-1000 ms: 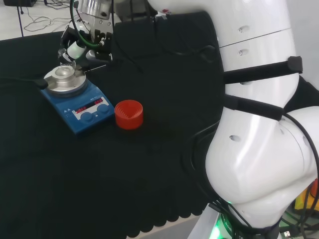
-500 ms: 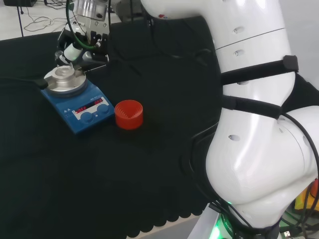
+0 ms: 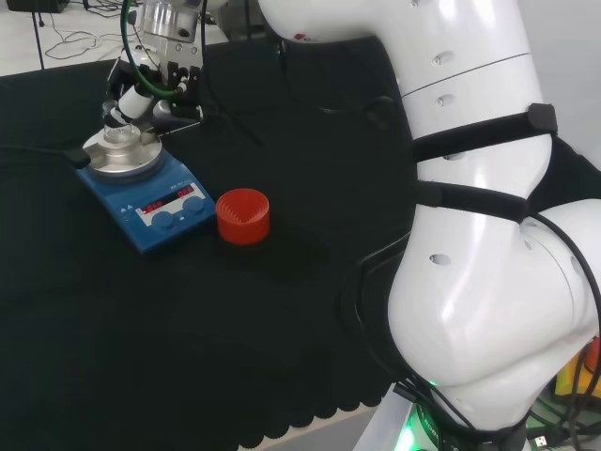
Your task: Place the round-bottom flask on the heater.
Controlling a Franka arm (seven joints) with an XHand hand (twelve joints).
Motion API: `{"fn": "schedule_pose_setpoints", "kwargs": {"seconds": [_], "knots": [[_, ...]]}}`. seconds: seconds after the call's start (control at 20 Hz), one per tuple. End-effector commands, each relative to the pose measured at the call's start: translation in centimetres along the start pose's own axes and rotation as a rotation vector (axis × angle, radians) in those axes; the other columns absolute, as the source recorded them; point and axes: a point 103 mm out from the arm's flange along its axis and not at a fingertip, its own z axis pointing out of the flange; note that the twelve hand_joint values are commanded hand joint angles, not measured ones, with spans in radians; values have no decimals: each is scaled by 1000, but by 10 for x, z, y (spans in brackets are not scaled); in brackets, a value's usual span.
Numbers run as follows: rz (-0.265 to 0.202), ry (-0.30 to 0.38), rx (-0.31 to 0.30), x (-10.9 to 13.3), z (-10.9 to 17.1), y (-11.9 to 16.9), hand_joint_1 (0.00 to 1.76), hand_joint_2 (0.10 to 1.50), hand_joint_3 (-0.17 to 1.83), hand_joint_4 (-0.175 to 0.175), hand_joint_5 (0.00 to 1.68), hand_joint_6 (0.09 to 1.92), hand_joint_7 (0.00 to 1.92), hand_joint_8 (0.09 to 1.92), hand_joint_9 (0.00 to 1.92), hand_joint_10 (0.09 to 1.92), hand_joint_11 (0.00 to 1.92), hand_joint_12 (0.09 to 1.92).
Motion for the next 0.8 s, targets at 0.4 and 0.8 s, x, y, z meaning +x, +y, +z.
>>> {"fn": "schedule_pose_setpoints", "kwargs": {"seconds": [0.4, 0.8], "knots": [[-24, 21, 3, 1, 2, 3, 1044, 795, 532, 19, 987, 967, 275, 643, 558, 614, 294, 1366], [-31, 17, 10, 9, -2, -2, 974, 613, 719, -82, 774, 848, 219, 633, 487, 628, 245, 1374]]}}
